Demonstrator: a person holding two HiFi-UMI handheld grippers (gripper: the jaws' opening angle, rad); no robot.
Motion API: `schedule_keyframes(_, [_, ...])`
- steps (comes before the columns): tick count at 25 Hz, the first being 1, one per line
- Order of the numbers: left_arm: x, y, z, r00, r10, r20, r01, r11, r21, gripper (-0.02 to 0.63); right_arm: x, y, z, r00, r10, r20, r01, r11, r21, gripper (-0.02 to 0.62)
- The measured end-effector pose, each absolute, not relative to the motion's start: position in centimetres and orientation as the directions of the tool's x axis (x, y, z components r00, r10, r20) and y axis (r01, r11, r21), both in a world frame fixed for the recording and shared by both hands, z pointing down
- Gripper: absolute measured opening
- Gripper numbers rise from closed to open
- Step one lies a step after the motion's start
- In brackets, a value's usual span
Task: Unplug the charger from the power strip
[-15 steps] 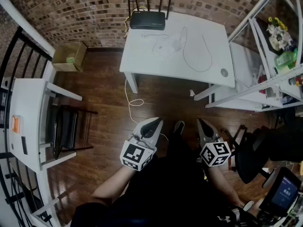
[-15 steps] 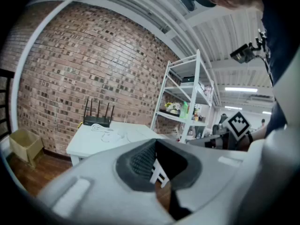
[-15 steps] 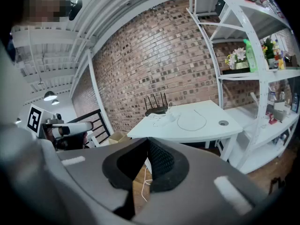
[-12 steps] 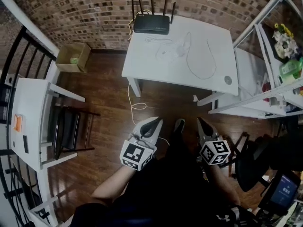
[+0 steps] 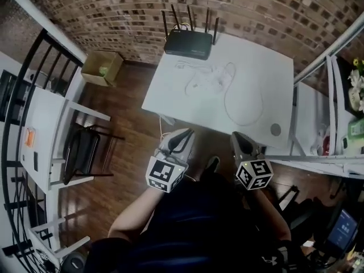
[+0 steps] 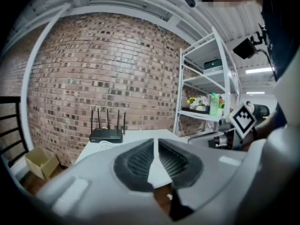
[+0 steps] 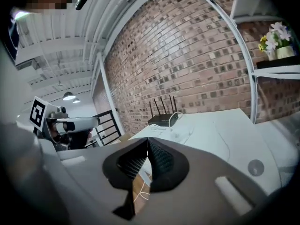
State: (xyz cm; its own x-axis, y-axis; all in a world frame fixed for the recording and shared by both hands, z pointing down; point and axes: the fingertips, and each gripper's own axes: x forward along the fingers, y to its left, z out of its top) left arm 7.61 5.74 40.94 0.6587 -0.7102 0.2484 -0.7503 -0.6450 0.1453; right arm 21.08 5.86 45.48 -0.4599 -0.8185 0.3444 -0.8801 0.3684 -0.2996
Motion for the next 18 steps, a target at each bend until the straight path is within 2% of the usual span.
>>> schedule_keyframes(10, [8.0,-4.3,47.3,0.594,-0.720,0.359,-0.781,-0.624,0.040,0.076,23.5,-4.3,49.3,-0.429,-0.782,0.453,-0.903,0.389,-0.183,0.014])
schedule_keyframes(13, [8.2,-7.0,50.0,0.591,-0.702,0.397,-0.772,-0.634,0.028,0.119,23.2,-7.0,50.3,-0.409,-0.763,0.501,-0.908,0.395,-0.140,0.078])
schedule_keyframes(18, [8.2,-11.1,54.6,0.586,-0.659,0.472,-0.752,-0.658,0.016,0.155,22.2,-11.6,52.5,-0.378,-0.728,0.572,-0.908,0.413,-0.074,0.106])
